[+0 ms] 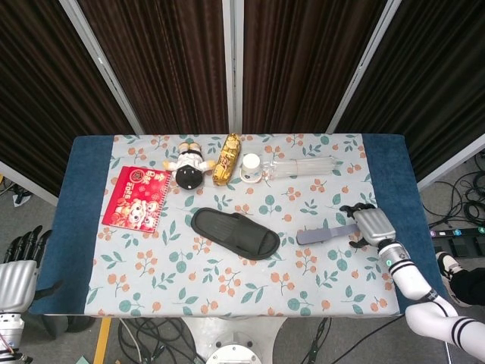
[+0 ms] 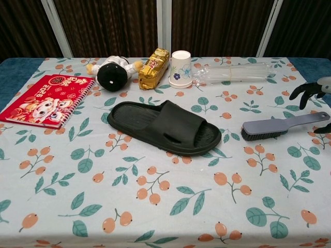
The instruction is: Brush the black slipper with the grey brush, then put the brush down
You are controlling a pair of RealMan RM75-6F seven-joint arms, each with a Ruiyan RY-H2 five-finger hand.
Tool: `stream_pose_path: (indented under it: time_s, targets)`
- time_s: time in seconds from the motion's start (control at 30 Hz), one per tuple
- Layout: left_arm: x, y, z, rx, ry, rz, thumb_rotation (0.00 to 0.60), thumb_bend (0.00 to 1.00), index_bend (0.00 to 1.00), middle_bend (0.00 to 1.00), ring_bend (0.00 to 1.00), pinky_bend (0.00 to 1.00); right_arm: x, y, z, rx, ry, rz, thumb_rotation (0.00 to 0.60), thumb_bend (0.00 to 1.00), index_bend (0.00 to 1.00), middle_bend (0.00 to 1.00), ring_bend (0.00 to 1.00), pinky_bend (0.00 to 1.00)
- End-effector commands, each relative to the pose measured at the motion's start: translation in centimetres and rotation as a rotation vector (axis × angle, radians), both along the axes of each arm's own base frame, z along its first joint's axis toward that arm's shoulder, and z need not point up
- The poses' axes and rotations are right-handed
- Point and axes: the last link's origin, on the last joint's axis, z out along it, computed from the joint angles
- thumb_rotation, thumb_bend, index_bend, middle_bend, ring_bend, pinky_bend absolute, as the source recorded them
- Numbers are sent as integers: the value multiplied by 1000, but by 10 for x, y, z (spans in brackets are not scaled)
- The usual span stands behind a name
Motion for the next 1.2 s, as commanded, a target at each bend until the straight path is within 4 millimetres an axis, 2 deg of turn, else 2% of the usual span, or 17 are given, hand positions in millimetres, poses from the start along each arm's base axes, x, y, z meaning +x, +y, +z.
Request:
stream_pose_path:
  time_s: [0.03,0.17,0.27,0.63,0.8,0.97,1.07,1.2]
  targets:
    - [0,0,0,1,-2,2,600,172,102,77,1,92,3,-5,-10,14,-5,3,600,75,235,365,245,265]
    - [-2,0,0,1,-4,9,600,172,102,77,1,92,5,-8,-11,12,-20,6,600,90,351,464,361,393]
    - [-1,0,-1,-3,-7,8,600,172,102,77,1,91,3,-12,-11,28,-13,-6,600,96,423,509,409,431]
    - [-3,-1,-2,-2,-12,20,600,172,102,77,1,91,3,-16,-18,86,14,-28,600,99,482,542,448,457]
    - [-5,-3,-2,0,-16,27,600,172,102,77,1,92,3,-14,-23,111,15,-38,600,118,520,564,479,499]
    - [-6,-4,-2,4,-22,26,600,172,102,77,1,91,7,-15,-22,118,-19,-55,600,134,605,628,566,635]
    - [-7,-4,-2,8,-25,26,600,172,102,77,1,92,9,-16,-22,128,-29,-63,600,141,687,703,671,774]
    - [-8,-5,-3,8,-32,28,600,172,102,77,1,91,12,-18,-24,152,-21,-69,600,142,767,769,755,873]
